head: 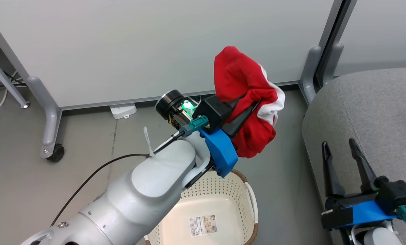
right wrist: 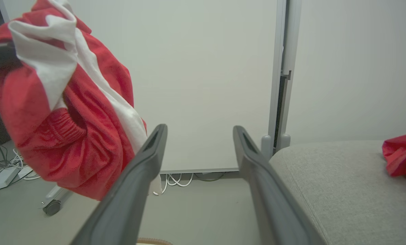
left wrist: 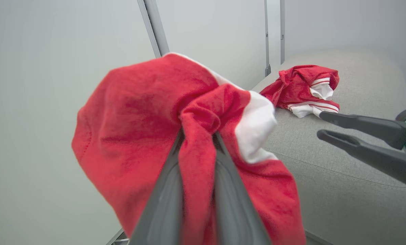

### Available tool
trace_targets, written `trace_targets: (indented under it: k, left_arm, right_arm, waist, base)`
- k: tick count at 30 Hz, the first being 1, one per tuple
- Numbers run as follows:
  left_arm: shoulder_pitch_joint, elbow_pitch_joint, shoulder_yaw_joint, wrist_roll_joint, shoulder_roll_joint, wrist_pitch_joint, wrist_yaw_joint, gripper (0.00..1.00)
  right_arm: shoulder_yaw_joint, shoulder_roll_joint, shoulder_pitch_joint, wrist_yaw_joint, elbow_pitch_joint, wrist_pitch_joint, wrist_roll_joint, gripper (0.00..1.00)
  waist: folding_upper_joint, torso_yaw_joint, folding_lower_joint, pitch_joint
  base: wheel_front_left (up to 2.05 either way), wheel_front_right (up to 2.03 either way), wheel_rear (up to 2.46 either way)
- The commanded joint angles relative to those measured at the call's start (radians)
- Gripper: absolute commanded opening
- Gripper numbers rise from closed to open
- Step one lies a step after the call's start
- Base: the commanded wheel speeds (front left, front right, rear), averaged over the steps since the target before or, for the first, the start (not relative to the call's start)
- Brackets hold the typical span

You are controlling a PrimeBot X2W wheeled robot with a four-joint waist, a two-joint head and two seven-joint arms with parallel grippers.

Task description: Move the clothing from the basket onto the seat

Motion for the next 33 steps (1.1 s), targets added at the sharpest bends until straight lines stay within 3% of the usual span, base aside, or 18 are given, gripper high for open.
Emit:
trace_targets:
  k: [1,16,33]
  left_arm:
    - [-0.011,-0.010,0.014,-0.009,0.002,-0.003,0.009,0.00]
    - [-0.038,-0.048,0.016,-0.031,0.001,-0.003,0.021,0.00]
    - [-0.054,-0.063,0.005,-0.041,0.001,-0.003,0.032,0.00]
  right_arm:
    - [0.012,0.005,0.017,0.000,-0.002,0.000,-0.004,1.00]
    - [0.169,-0.006,0.036,0.000,-0.001,0.000,0.003,1.00]
    - [0.345,0.001,-0.142,0.000,0.073,0.000,0.013,1.00]
  waist:
    - [0.0000,0.004,0.0001,-0.009]
    - [0.0000,0.025,0.0001,-0.024]
    - [0.0000,0.048,0.0001,0.002]
  base:
    - [0.00,0.00,0.00]
    - [0.00,0.00,0.00]
    - [0.00,0.00,0.00]
